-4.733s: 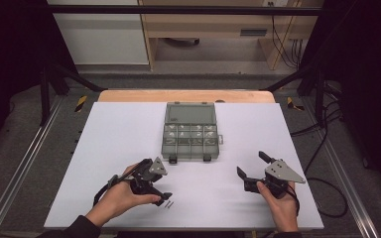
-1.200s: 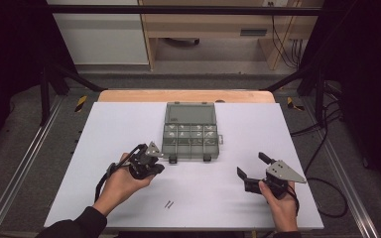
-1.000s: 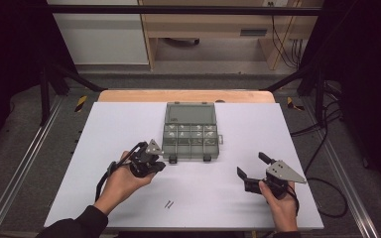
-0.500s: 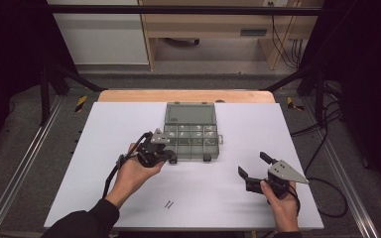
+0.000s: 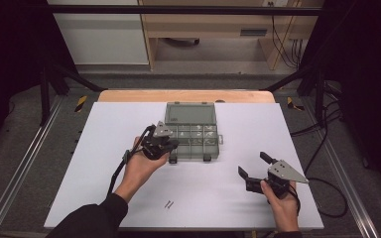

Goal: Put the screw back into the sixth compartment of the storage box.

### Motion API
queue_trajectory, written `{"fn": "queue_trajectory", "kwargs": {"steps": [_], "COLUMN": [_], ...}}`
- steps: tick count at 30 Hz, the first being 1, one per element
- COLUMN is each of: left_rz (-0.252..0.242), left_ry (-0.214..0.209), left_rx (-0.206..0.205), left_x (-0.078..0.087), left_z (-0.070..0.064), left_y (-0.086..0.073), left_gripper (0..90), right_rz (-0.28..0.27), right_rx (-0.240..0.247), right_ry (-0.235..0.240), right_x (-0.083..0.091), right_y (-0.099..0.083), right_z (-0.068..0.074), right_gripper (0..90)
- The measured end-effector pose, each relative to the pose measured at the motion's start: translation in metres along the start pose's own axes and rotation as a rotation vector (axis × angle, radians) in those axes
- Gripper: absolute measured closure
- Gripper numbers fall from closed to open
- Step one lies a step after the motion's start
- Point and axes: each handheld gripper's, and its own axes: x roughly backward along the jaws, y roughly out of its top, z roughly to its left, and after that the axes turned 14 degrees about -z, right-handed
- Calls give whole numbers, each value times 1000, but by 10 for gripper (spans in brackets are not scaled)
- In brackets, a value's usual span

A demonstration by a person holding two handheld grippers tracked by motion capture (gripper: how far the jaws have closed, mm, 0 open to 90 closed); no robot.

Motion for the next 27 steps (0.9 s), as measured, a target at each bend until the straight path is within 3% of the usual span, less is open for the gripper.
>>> {"fn": "queue_trajectory", "kwargs": {"steps": [8, 11, 15, 17, 18, 19, 22, 27], "left_rz": [31, 46, 30, 15, 2, -7, -33, 4], "left_ry": [-23, -11, -29, -17, -15, -11, 11, 9], "left_rx": [-17, -22, -14, -36, -40, -47, -70, -93], "left_x": [-25, -32, -35, -33, -32, -30, -22, -12], "left_z": [-3, -2, 1, -1, -1, -1, -4, -8], "left_y": [-4, -5, -7, -6, -5, -4, 1, 2], "left_gripper": [879, 879, 863, 774, 684, 684, 555, 376], "right_rz": [15, 14, 16, 21, 22, 22, 26, 22], "right_rx": [5, 7, 0, -2, -1, -1, 2, 3], "right_ry": [6, 11, 13, 16, 15, 15, 11, 12], "right_x": [-1, -1, -1, -1, -1, -1, -2, -2], "right_y": [-1, -1, -2, -2, -2, -2, -2, -1], "right_z": [0, 0, -1, -1, -1, -1, -1, -1], "right_gripper": [62, 62, 59, 55, 54, 54, 53, 52]}}
